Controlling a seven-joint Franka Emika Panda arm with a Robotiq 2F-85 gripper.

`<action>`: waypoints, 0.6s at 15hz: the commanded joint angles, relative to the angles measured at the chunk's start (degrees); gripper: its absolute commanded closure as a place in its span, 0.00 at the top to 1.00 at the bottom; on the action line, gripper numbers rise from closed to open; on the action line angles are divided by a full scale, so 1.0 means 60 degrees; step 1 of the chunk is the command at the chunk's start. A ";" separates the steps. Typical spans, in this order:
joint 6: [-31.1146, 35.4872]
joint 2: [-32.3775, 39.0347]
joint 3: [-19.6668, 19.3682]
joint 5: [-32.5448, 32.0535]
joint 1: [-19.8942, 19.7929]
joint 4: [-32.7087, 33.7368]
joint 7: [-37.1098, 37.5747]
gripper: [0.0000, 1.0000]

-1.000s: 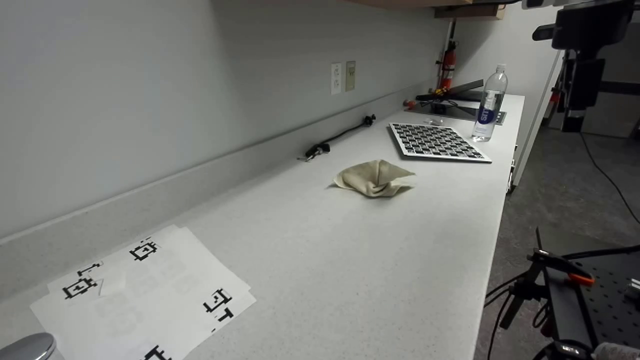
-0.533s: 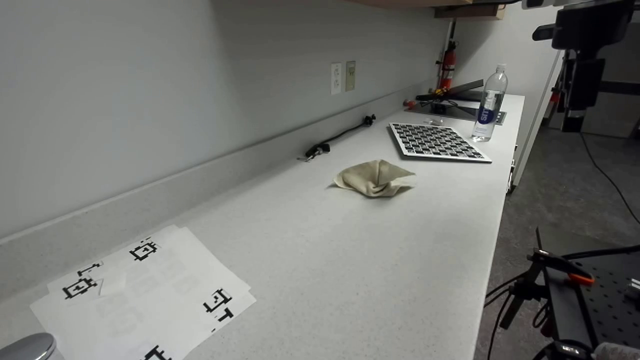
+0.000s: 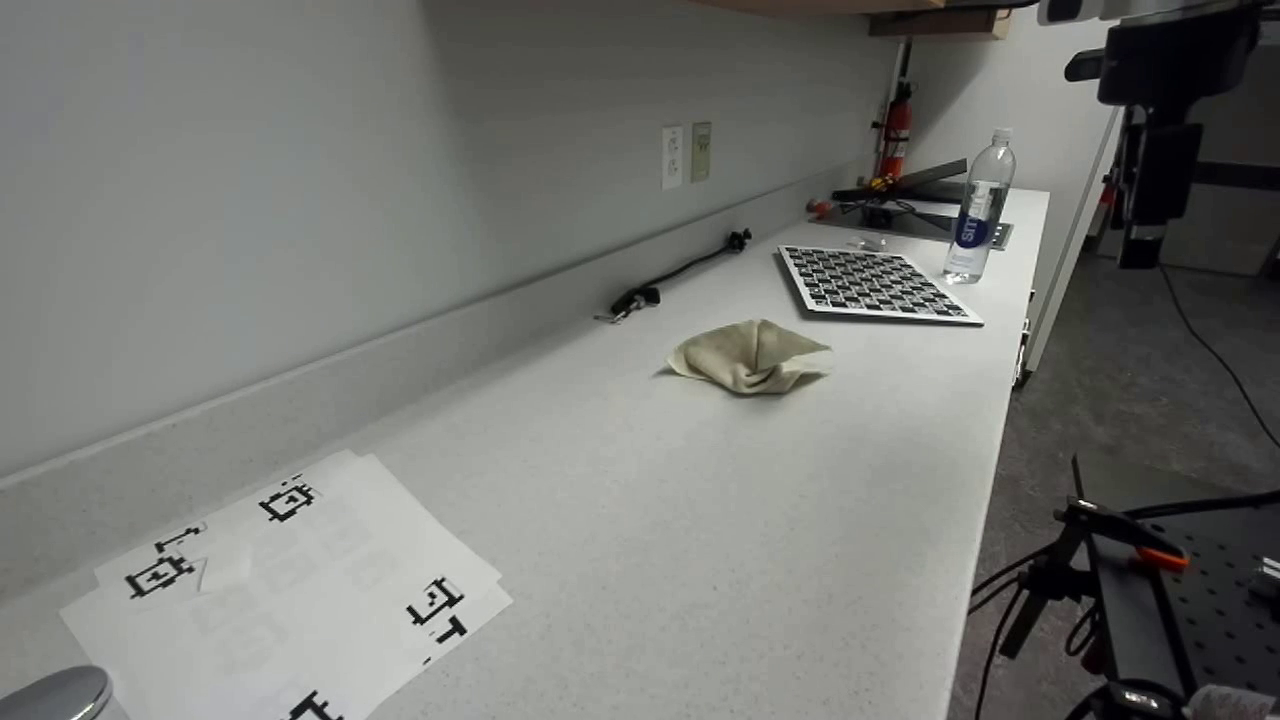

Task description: Use the white towel to wipe the countertop

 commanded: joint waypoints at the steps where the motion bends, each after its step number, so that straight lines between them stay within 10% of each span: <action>1: 0.0800 0.0249 -0.0180 0.0013 0.0070 -0.0080 0.0153 1.00; 9: 0.4263 0.1578 0.0127 -0.0210 -0.0065 -0.0110 0.0777 1.00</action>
